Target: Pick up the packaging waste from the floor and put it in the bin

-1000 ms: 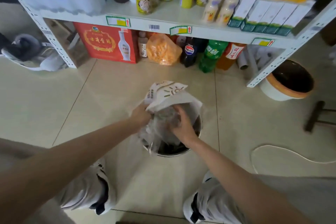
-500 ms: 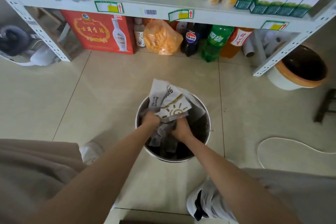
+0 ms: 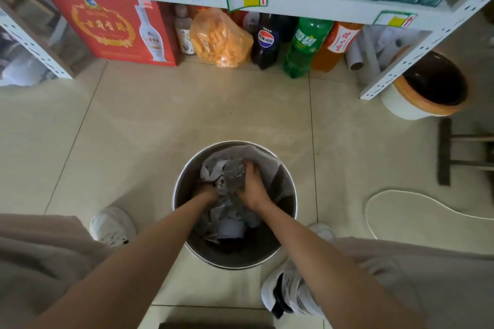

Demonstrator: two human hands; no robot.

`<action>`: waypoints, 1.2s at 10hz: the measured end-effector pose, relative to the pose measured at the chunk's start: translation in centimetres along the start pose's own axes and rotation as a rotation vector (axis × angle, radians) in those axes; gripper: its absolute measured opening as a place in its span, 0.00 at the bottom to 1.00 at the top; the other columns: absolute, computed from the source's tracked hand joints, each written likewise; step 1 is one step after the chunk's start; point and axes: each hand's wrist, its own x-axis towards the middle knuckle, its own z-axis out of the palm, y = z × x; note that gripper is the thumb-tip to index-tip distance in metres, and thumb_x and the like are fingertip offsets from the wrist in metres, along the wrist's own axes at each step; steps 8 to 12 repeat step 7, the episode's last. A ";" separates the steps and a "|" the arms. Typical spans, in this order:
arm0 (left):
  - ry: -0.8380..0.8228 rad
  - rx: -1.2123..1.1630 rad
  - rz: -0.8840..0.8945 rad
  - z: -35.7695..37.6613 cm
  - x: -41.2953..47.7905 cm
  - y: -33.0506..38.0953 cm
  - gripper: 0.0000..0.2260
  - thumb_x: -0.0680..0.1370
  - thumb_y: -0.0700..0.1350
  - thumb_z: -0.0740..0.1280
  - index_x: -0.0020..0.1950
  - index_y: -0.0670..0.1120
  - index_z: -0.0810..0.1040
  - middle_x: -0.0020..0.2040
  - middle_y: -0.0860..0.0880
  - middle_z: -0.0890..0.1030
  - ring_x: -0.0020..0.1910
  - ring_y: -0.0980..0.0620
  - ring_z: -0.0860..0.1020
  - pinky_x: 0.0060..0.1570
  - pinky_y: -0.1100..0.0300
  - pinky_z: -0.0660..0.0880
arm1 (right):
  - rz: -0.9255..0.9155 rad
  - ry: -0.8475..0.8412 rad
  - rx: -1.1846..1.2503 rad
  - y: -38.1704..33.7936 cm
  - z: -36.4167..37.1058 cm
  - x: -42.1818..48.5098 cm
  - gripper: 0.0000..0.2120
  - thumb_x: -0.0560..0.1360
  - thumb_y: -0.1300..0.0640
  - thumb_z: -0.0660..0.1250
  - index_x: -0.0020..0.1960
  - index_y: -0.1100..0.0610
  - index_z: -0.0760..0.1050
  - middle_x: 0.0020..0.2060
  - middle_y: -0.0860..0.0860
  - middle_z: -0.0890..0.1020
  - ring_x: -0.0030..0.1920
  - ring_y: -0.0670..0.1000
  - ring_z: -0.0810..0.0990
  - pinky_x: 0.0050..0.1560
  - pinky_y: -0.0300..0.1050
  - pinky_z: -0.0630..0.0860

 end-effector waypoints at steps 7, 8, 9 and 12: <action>0.189 0.450 0.423 -15.4 -18.8 7.4 0.17 0.78 0.43 0.57 0.63 0.39 0.75 0.66 0.39 0.75 0.64 0.42 0.73 0.62 0.54 0.69 | -0.201 0.213 -0.670 -13.1 -11.1 -6.9 0.11 0.80 0.55 0.60 0.59 0.58 0.74 0.55 0.57 0.81 0.55 0.58 0.80 0.55 0.52 0.76; 0.189 0.450 0.423 -15.4 -18.8 7.4 0.17 0.78 0.43 0.57 0.63 0.39 0.75 0.66 0.39 0.75 0.64 0.42 0.73 0.62 0.54 0.69 | -0.201 0.213 -0.670 -13.1 -11.1 -6.9 0.11 0.80 0.55 0.60 0.59 0.58 0.74 0.55 0.57 0.81 0.55 0.58 0.80 0.55 0.52 0.76; 0.189 0.450 0.423 -15.4 -18.8 7.4 0.17 0.78 0.43 0.57 0.63 0.39 0.75 0.66 0.39 0.75 0.64 0.42 0.73 0.62 0.54 0.69 | -0.201 0.213 -0.670 -13.1 -11.1 -6.9 0.11 0.80 0.55 0.60 0.59 0.58 0.74 0.55 0.57 0.81 0.55 0.58 0.80 0.55 0.52 0.76; 0.189 0.450 0.423 -15.4 -18.8 7.4 0.17 0.78 0.43 0.57 0.63 0.39 0.75 0.66 0.39 0.75 0.64 0.42 0.73 0.62 0.54 0.69 | -0.201 0.213 -0.670 -13.1 -11.1 -6.9 0.11 0.80 0.55 0.60 0.59 0.58 0.74 0.55 0.57 0.81 0.55 0.58 0.80 0.55 0.52 0.76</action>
